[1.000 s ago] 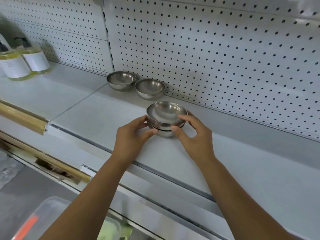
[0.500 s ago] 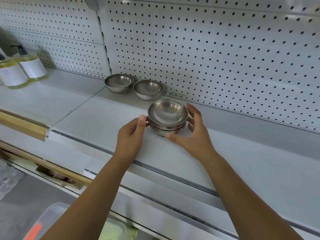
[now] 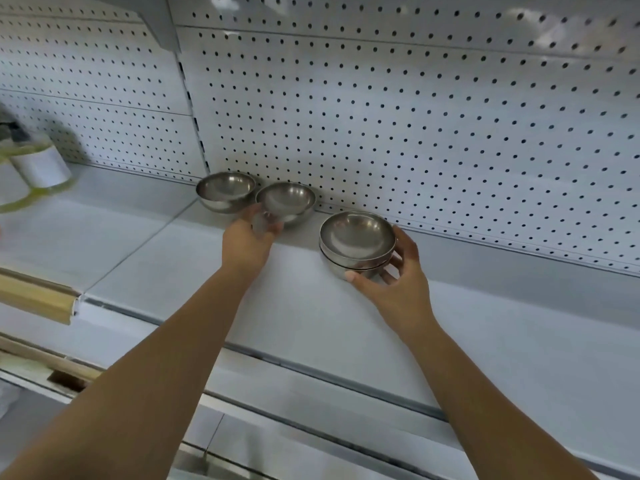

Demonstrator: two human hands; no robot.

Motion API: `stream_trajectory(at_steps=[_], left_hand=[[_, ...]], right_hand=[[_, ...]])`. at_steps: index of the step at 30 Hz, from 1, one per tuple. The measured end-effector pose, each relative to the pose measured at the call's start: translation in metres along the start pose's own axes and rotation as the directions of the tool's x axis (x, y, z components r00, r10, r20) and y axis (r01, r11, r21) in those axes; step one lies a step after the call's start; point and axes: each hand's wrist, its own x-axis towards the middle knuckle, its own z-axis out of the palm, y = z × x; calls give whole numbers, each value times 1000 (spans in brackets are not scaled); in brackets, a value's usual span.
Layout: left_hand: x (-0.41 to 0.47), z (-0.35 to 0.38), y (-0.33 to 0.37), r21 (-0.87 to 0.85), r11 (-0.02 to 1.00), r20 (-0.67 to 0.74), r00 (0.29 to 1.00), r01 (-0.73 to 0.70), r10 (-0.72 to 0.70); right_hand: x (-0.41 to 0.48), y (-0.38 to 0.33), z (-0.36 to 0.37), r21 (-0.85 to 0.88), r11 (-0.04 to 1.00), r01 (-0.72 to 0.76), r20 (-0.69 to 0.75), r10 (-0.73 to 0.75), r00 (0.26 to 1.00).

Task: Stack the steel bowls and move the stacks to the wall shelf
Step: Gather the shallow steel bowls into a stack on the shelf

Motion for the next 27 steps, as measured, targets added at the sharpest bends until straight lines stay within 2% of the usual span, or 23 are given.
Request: stream_trajectory(at_steps=[7,15,19,24,27], left_hand=[[14,11,-6,-85,996,-21,999,-26,24],[22,10,-14,-96,992,-68,994,-87,80],[13,4,-5,-194,976,-96,992,-100,83],[-10,-10,29,-449,885,-8,991,-125,136],[-23,-14,42,-412,896,93,971,-165,222]], right_hand=[[3,5,0,15,1000,-13,-3,13,1000],[7,10,-1,43,996,-78,1,78,997],[8,9,-2,54,994,-100,14,99,995],[8,9,-4,35,995,-90,13,90,996],[8,9,-4,49,994,-93,16,92,996]])
